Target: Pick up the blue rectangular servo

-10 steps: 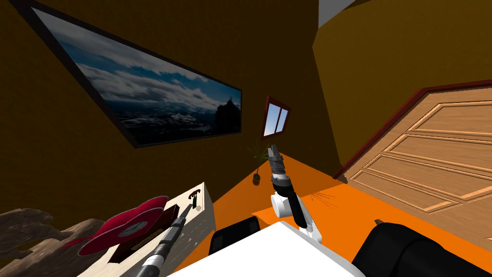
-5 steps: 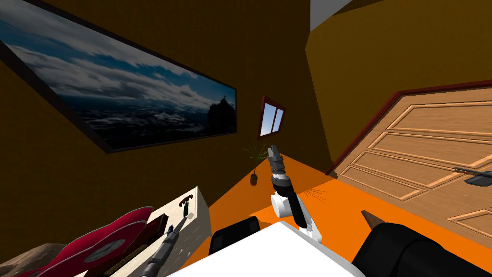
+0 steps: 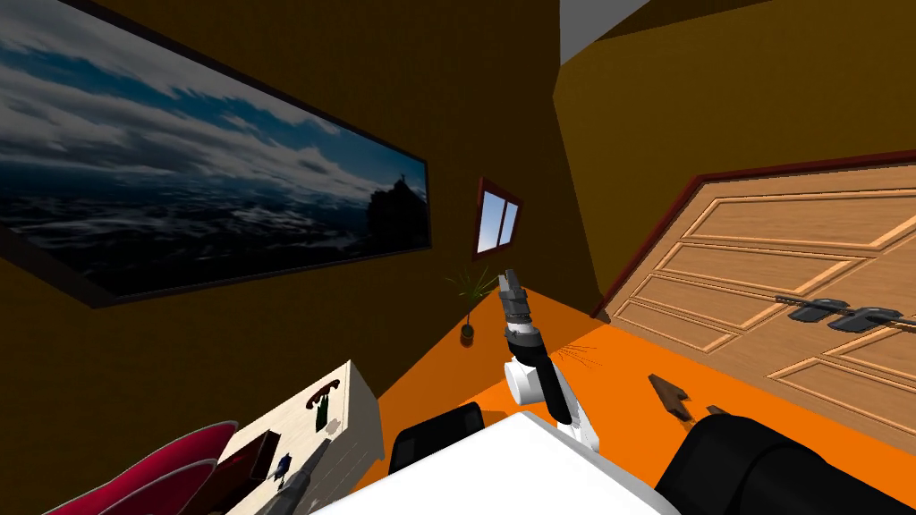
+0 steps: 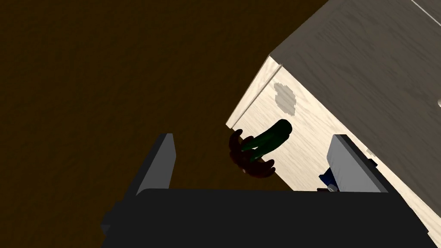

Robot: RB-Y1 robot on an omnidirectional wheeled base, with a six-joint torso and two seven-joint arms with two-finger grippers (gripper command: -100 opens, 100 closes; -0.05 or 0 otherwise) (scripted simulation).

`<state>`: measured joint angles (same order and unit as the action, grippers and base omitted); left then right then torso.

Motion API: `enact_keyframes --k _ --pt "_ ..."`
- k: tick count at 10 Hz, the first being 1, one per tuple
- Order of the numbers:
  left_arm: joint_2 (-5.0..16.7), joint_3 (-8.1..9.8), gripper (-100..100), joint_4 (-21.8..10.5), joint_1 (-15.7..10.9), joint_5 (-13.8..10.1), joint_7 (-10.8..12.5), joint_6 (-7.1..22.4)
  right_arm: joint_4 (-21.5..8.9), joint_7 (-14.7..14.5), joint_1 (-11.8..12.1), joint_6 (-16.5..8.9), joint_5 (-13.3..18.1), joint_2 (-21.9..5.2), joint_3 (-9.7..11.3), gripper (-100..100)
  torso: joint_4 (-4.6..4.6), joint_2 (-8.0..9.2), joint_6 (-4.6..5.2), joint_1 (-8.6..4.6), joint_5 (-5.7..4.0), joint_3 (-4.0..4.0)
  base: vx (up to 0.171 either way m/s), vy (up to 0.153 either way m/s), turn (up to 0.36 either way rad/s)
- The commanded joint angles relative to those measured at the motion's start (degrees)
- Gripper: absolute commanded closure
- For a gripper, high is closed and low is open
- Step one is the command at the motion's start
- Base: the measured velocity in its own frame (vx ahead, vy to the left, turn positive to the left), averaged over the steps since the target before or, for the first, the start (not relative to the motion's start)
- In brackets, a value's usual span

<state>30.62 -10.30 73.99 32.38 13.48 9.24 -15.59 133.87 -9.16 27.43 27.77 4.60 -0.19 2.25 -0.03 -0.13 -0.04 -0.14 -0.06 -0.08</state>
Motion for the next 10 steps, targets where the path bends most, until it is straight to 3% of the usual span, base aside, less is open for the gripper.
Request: enact_keyframes --k 1,3,5,10 --pt "1.4 -0.89 -100 -2.9 -0.9 0.6 0.8 0.3 0.0 0.0 0.0 0.0 0.0 0.0 0.0 0 0.0 0.0 0.0 0.0 0.0 0.0 0.042 -0.031 -0.16" --pt "1.4 -0.89 -100 -4.4 -0.9 0.6 0.8 0.3 0.0 0.0 0.0 0.0 0.0 0.0 0.0 0 0.02 0.08 0.01 0.06 0.01 0.05 0.017 -0.017 -0.021" --pt "3.7 -2.26 -100 -9.0 -1.8 1.6 1.9 0.8 0.0 0.0 0.0 0.0 0.0 0.0 0.0 0 0.04 0.14 0.03 0.05 0.01 0.09 0.033 -0.036 -0.177" --pt "6.9 -4.25 -100 -18.1 -3.4 2.8 3.3 1.5 0.0 0.0 0.0 0.0 0.0 0.0 0.0 0 0.02 0.1 -0.01 0.04 0.0 0.06 0.03 -0.029 -0.12"
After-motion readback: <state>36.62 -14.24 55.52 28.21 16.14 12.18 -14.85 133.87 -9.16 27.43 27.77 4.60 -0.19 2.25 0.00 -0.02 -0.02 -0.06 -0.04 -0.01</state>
